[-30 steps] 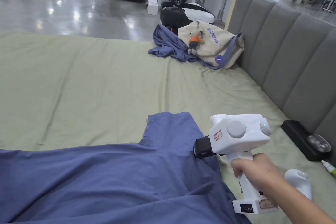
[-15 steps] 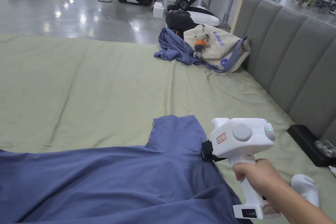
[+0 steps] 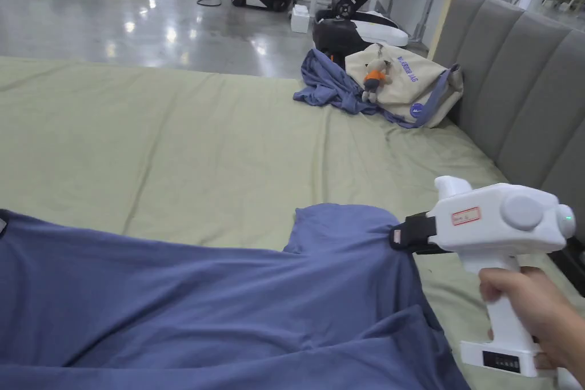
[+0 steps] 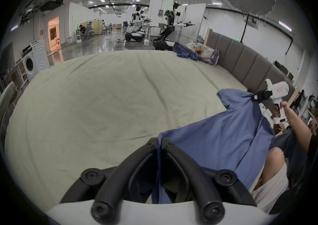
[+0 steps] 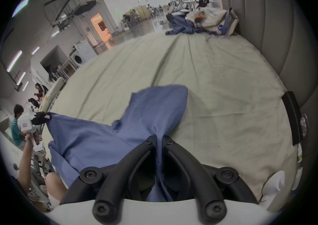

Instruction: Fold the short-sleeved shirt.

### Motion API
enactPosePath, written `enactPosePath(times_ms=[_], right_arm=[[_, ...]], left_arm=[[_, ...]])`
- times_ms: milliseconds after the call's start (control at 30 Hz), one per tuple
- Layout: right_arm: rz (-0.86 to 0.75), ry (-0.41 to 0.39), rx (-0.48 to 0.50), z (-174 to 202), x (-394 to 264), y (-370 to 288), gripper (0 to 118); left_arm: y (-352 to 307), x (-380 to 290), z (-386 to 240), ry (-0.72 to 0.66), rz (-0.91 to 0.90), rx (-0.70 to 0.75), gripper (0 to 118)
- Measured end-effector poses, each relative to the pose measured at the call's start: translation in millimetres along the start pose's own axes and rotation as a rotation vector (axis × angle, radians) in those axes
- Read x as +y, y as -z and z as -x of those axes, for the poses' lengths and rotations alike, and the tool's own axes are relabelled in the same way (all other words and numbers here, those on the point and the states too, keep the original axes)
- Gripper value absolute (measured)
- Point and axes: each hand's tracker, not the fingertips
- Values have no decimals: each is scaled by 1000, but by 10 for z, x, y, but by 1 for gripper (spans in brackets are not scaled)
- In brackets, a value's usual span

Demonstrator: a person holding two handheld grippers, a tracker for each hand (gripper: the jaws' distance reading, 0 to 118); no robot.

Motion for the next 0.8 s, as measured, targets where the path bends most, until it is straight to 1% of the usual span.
enactPosePath(times_ms=[100, 200, 267, 400, 433, 567, 667, 733, 800], right_arm=[[-25, 16, 51, -31, -6, -203, 8], [-75, -30, 70, -13, -43, -397, 8], [-89, -29, 115, -24, -105, -522, 8], [-126, -61, 127, 52, -279, -770, 8], [-150, -78, 142, 59, -331, -846, 8], [-165, -91, 166, 78, -545, -1087, 8], [-163, -116, 184, 119, -777, -1267, 8], [-151, -123, 205, 118, -928, -1348, 8], [-142, -128, 205, 129, -1121, -1417, 8]], left_arm=[[-153, 13, 37, 12, -31, -5, 5], [-327, 1, 79, 4, -74, -59, 5], [-415, -25, 87, -2, -76, -63, 5], [-578, -144, 145, -21, -104, -70, 5], [-629, -191, 166, -26, -111, -74, 5], [-808, -414, 220, -53, -123, -90, 5], [-941, -645, 246, -93, -130, -104, 5], [-1011, -822, 252, -103, -130, -112, 5], [-1076, -1020, 237, -128, -125, -129, 5]])
